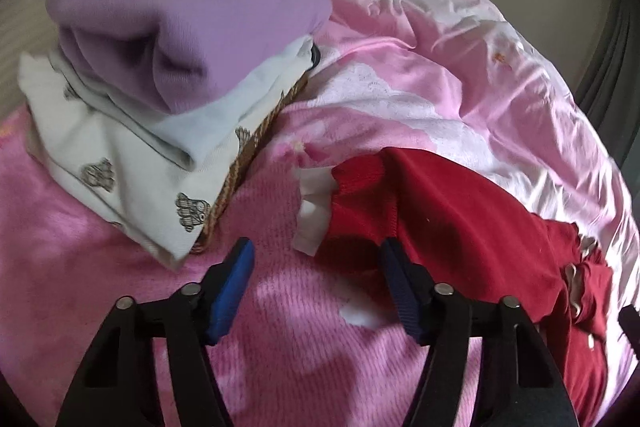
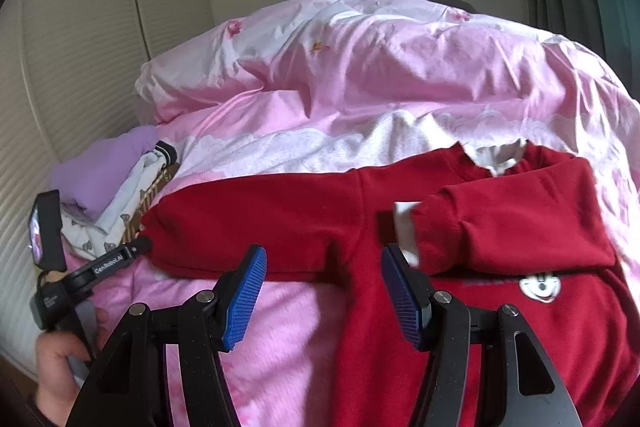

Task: Fold small clothes
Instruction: 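Grasp the other sleeve cuff with the left tool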

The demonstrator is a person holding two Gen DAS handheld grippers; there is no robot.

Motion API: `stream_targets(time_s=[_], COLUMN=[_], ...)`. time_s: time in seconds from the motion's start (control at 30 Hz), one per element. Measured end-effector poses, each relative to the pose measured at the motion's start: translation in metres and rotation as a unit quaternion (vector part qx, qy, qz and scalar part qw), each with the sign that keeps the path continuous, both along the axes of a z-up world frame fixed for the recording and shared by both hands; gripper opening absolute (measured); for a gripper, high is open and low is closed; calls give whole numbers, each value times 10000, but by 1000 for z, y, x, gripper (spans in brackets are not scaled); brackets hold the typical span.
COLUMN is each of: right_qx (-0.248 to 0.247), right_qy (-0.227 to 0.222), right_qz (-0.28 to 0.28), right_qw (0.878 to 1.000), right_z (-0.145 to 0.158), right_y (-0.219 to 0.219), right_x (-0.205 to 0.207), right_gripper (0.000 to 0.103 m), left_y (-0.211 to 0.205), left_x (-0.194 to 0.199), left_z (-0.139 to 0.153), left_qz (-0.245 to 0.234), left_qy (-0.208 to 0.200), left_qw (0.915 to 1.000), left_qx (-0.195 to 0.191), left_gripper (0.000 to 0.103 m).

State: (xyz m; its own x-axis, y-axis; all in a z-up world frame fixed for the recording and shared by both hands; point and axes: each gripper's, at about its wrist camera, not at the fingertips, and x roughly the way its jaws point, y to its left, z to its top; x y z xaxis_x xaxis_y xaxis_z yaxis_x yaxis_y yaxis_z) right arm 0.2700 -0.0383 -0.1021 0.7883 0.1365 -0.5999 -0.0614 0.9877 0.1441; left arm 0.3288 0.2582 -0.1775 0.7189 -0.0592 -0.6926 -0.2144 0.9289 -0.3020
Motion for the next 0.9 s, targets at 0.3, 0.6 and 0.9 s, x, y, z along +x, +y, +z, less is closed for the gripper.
stream_targets(time_s=[0.3,0.6,0.9], right_qx=[-53,-17,119], right_qy=[92,52,-135], right_qz=[-35,-186,-463], right_qw=[9999,9998,9988], right_z=[-8,1,25], right_y=[2,-19,-74], right_x=[4,-4,-25], right_gripper=[60,60,60], left_y=[-2,-14,-80], left_x=[15,0,-22], left_z=[-9,24,110], left_qz=[-198,-106,-472], left_qy=[-18,-222,-836], left_qw=[9993,9996,9932], left_qx=[-310,138,659], left_gripper=[32,14,13])
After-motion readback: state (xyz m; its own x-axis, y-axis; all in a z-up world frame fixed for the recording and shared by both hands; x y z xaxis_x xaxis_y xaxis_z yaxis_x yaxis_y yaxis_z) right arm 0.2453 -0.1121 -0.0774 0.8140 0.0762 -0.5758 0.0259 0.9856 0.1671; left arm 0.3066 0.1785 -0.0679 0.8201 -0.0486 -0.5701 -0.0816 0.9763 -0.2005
